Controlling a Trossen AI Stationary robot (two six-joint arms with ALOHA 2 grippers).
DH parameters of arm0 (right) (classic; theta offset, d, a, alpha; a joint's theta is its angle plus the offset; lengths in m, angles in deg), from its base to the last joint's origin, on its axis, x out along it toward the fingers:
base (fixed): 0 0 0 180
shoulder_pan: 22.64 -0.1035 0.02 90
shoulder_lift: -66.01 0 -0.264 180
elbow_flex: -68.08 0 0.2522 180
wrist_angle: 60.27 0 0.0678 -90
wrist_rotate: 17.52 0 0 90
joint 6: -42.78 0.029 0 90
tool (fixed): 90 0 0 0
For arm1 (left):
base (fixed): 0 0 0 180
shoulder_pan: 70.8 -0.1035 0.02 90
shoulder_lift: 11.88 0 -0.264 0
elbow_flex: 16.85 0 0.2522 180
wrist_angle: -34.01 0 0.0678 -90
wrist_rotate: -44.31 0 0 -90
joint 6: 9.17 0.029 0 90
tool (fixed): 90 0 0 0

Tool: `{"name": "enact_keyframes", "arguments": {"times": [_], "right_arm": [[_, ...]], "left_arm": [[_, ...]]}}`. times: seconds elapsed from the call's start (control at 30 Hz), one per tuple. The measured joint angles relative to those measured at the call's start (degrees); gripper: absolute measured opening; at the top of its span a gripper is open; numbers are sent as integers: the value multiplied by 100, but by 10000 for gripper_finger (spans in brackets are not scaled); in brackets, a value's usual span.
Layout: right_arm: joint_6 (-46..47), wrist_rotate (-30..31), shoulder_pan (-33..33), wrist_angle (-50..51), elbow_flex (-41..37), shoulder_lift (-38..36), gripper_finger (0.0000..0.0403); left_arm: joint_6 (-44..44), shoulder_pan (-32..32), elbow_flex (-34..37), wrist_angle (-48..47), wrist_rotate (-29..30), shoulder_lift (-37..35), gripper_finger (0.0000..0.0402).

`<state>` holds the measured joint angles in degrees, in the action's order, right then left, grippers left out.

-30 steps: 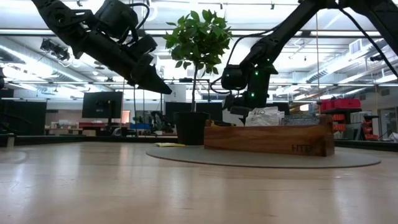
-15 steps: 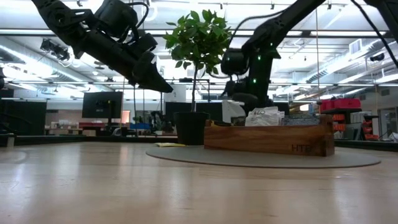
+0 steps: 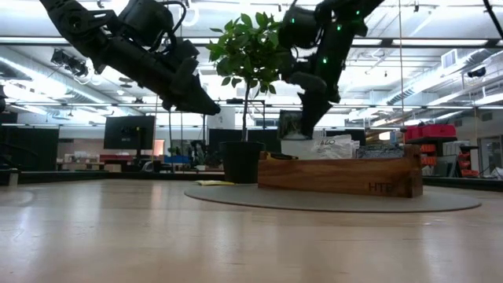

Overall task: Pick & Place Tea
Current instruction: Put the black tea bag into the right section of the wooden organizer

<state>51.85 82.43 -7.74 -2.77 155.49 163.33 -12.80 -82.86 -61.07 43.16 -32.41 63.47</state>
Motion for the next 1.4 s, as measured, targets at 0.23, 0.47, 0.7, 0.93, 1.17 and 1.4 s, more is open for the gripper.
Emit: {"name": "enact_keyframes", "arguments": {"times": [0.23,0.47,0.7,0.93,1.17,1.4], "right_arm": [[61,15,-747,-564,0,-1,16],[-16,67,-1424,-1504,6,-31,14],[-47,602,-1757,-1691,5,-31,14],[-96,650,-1865,-1820,7,-31,14],[-112,564,-1971,-1752,4,-31,14],[-136,318,-2083,-1783,4,-31,14]], "left_arm": [[-328,284,2,270,-394,0,131],[-476,716,2,355,-417,0,131],[-625,1167,2,450,-417,1,131],[-625,1475,0,573,-382,0,131],[-627,1496,0,563,-258,0,131],[-581,1476,0,632,-236,0,131]]}}
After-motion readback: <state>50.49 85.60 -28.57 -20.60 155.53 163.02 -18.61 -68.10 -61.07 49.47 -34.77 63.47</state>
